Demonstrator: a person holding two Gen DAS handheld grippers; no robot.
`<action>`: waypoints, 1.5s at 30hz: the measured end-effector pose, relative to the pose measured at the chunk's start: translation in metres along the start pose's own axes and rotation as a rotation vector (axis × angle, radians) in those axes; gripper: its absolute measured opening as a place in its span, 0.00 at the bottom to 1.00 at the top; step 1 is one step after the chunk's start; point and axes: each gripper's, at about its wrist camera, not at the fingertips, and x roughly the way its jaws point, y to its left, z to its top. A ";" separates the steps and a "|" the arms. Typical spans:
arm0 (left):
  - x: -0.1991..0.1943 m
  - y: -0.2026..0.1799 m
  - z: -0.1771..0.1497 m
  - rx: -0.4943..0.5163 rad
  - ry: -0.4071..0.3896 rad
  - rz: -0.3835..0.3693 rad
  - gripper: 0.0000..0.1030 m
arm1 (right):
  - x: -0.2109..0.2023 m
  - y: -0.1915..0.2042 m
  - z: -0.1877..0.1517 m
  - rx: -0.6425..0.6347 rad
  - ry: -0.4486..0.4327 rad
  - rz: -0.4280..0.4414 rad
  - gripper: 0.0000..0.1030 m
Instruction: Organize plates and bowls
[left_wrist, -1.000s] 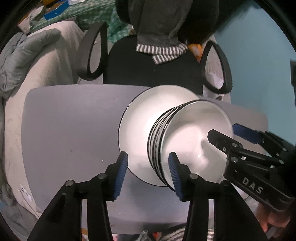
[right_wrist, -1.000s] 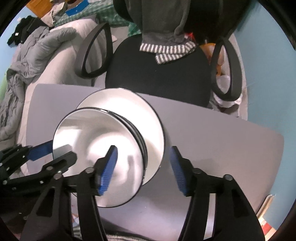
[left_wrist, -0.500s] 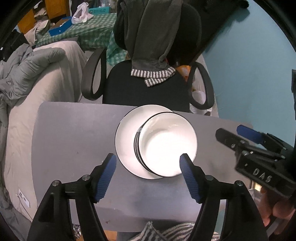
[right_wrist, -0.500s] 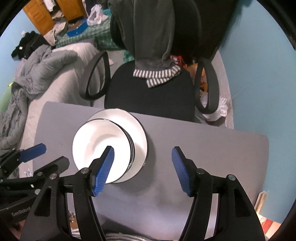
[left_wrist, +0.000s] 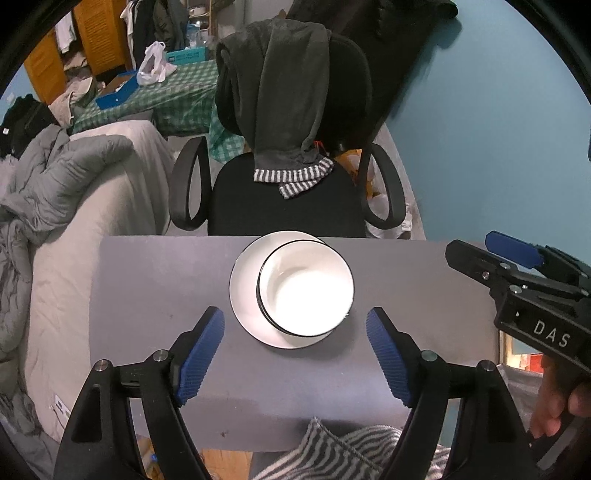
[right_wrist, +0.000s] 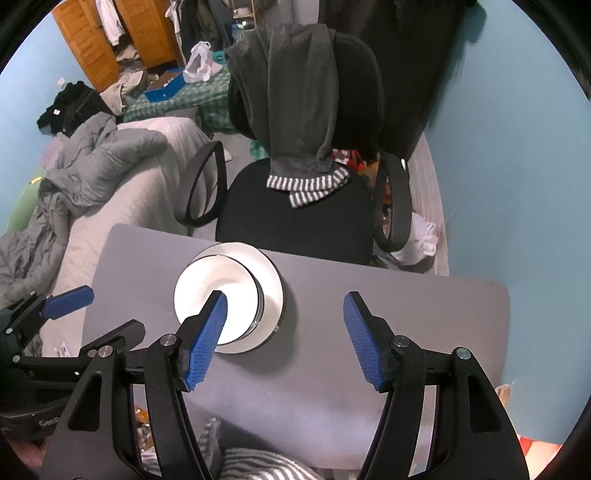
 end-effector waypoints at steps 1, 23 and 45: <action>-0.005 0.000 -0.001 -0.006 -0.008 -0.002 0.78 | -0.003 0.000 -0.001 0.000 -0.005 0.001 0.63; -0.063 -0.002 -0.009 -0.035 -0.112 0.014 0.84 | -0.059 0.007 -0.015 0.002 -0.132 -0.035 0.63; -0.070 0.008 -0.013 -0.056 -0.147 0.054 0.86 | -0.063 0.006 -0.017 0.013 -0.132 -0.042 0.63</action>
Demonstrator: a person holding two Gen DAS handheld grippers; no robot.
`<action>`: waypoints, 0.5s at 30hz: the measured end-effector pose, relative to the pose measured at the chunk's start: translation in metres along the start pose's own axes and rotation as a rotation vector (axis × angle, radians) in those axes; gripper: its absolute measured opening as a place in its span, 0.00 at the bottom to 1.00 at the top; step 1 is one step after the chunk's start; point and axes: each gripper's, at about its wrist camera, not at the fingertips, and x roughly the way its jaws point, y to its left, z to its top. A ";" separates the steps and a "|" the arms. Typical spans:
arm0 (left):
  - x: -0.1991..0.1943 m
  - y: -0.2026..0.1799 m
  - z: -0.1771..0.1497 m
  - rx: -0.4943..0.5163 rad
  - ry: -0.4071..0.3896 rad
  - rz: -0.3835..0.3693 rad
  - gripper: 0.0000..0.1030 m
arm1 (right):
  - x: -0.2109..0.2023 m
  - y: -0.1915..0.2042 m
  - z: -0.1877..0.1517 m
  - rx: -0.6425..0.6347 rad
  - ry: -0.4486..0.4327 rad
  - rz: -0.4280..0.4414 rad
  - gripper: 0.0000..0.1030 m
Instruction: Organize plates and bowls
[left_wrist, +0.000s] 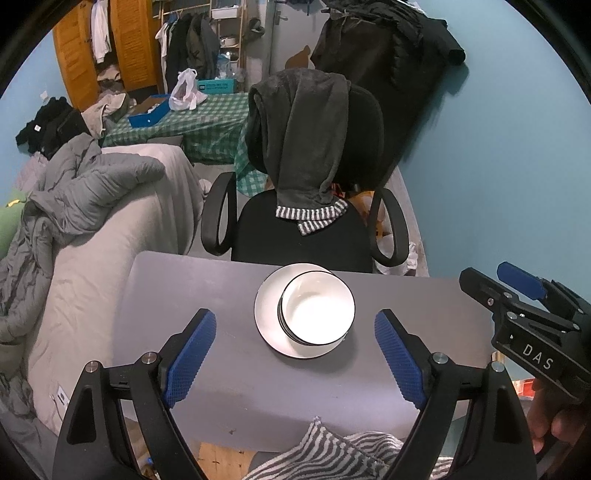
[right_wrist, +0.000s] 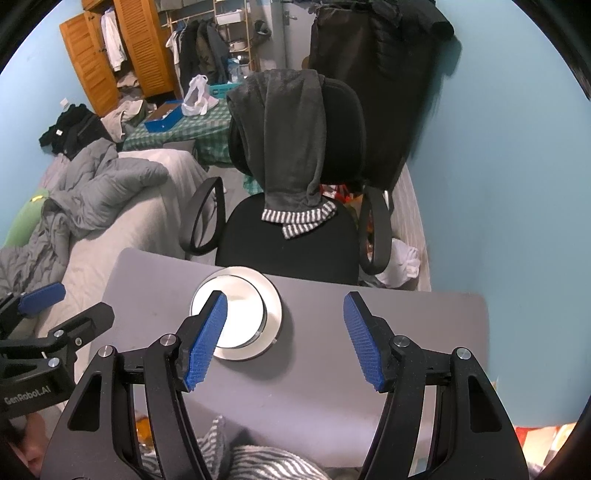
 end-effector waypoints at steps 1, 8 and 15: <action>0.000 0.000 0.000 0.000 -0.002 0.000 0.86 | 0.000 0.000 0.000 0.001 0.001 0.000 0.63; -0.001 0.002 -0.001 -0.001 0.005 0.001 0.86 | 0.002 0.000 0.001 0.002 0.011 0.008 0.63; 0.003 0.004 -0.001 0.001 0.028 0.013 0.86 | 0.004 0.002 0.004 -0.004 0.020 0.009 0.63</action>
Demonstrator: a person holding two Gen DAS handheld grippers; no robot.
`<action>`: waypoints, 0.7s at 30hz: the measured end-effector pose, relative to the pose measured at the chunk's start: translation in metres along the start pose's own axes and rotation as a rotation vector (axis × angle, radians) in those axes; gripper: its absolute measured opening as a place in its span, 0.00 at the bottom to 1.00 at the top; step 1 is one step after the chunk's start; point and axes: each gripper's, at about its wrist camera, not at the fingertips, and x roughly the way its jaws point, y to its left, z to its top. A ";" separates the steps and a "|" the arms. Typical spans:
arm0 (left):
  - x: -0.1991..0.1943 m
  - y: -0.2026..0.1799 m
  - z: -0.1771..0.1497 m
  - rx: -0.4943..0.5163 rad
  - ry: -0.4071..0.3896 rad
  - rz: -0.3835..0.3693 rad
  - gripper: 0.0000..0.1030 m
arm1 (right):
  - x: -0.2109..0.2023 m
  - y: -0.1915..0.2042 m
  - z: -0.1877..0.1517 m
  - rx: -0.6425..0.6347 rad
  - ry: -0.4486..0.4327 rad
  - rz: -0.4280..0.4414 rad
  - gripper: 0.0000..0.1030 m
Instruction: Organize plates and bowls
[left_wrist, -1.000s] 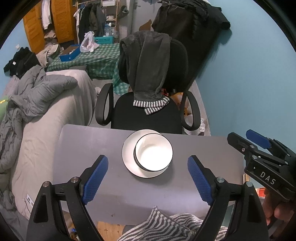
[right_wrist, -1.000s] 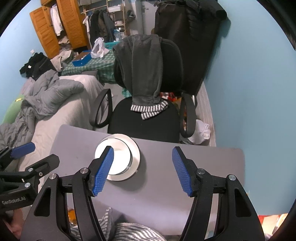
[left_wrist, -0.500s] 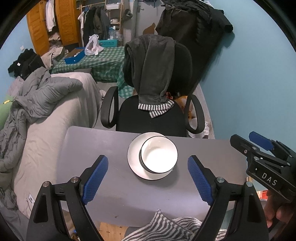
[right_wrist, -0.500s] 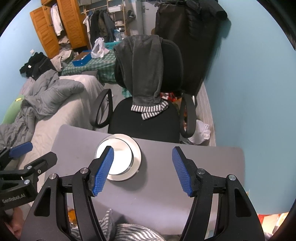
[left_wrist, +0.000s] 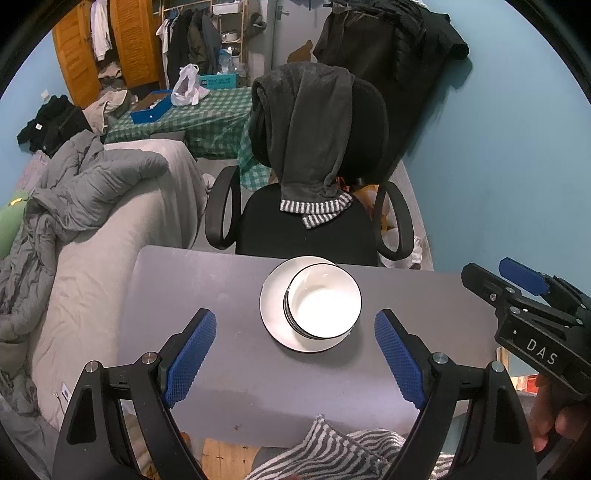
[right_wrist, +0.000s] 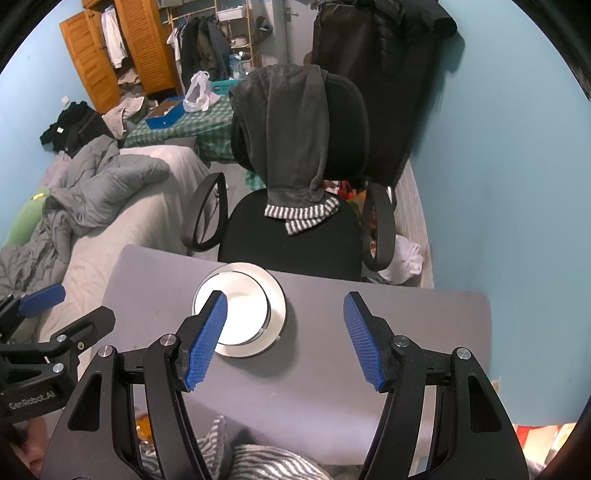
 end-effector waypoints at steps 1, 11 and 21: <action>0.000 0.001 0.000 -0.005 -0.001 0.001 0.86 | 0.001 0.001 -0.001 0.002 0.002 0.002 0.63; -0.001 0.003 0.000 -0.001 -0.002 0.018 0.86 | 0.005 0.002 -0.001 0.000 0.013 0.001 0.63; -0.001 0.005 -0.001 0.008 0.006 0.010 0.86 | 0.005 0.004 -0.001 -0.001 0.015 -0.001 0.63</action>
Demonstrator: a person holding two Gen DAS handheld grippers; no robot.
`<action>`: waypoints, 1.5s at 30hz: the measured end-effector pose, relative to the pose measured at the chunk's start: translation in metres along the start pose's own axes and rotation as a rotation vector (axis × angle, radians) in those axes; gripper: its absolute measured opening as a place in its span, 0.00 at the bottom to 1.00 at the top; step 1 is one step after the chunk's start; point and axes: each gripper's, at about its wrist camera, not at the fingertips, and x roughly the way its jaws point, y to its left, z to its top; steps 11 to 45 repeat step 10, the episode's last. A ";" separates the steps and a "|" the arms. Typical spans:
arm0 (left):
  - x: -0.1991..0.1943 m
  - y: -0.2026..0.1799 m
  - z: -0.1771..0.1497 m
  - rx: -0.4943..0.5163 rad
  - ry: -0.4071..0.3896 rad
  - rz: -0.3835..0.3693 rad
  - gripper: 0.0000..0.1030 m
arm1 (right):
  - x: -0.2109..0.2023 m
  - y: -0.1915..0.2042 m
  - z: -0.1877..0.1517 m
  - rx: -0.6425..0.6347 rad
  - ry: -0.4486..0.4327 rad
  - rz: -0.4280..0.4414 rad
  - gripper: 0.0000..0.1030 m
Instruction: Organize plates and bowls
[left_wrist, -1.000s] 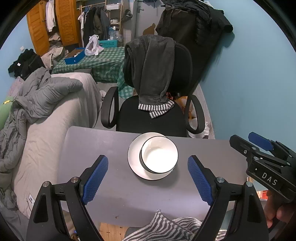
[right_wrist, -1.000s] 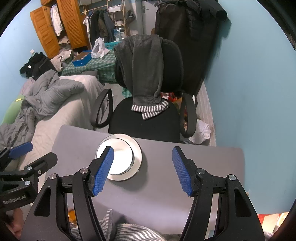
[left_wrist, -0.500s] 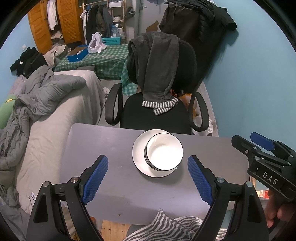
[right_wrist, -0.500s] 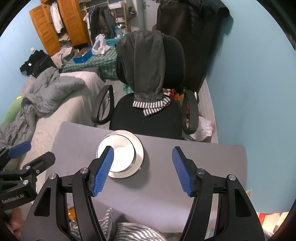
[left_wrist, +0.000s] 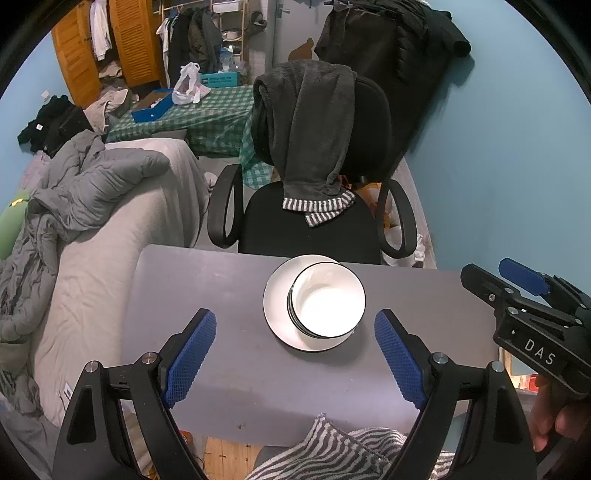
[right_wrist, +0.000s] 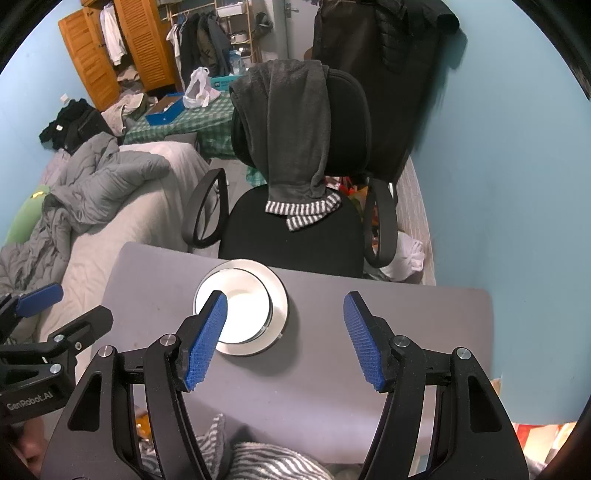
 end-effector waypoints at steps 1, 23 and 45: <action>0.000 0.000 0.000 0.002 0.001 -0.002 0.86 | 0.000 0.000 0.000 0.000 0.000 0.000 0.63; -0.002 -0.003 0.001 0.006 -0.009 -0.007 0.86 | 0.000 0.001 0.000 0.001 0.000 0.000 0.63; -0.002 -0.003 0.001 0.006 -0.009 -0.007 0.86 | 0.000 0.001 0.000 0.001 0.000 0.000 0.63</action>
